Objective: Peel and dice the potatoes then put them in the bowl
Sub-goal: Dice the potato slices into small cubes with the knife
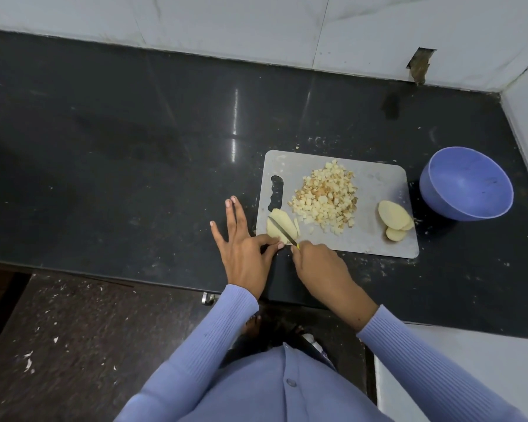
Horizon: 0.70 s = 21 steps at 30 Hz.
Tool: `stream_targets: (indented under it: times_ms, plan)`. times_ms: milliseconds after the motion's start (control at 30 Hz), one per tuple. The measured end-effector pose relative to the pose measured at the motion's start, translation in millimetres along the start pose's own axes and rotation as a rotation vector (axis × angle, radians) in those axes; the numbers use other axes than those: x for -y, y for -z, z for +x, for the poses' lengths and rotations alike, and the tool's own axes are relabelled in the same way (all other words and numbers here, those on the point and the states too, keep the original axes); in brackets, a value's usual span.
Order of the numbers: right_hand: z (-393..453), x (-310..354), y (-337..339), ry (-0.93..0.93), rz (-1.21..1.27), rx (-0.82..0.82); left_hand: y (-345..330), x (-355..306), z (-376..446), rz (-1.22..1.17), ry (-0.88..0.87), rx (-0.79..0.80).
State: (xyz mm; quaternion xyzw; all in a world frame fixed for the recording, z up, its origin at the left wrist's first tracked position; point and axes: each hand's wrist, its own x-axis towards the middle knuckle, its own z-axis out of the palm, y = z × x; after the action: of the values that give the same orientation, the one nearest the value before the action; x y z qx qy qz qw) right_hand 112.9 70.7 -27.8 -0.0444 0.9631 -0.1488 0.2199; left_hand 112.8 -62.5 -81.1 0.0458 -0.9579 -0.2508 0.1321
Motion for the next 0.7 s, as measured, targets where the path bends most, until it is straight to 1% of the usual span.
stream_targets:
  times_ms: [200, 367, 533, 700]
  plan:
    - [-34.0, -20.7, -3.2, -0.040, -0.135, 0.045, -0.8, 0.9, -0.9, -0.003, 0.006, 0.013]
    - [-42.0, -35.9, 9.0, -0.055, -0.064, 0.104, 1.2, 1.1, 0.5, -0.018, 0.021, 0.040]
    - [-32.3, -28.5, 27.4, 0.003, 0.053, 0.006, 4.8, 2.2, 1.4, -0.070, 0.071, 0.068]
    - [-5.3, -4.9, 20.7, 0.068, 0.022, -0.009, 6.5, 0.1, 2.8, -0.134, 0.117, 0.036]
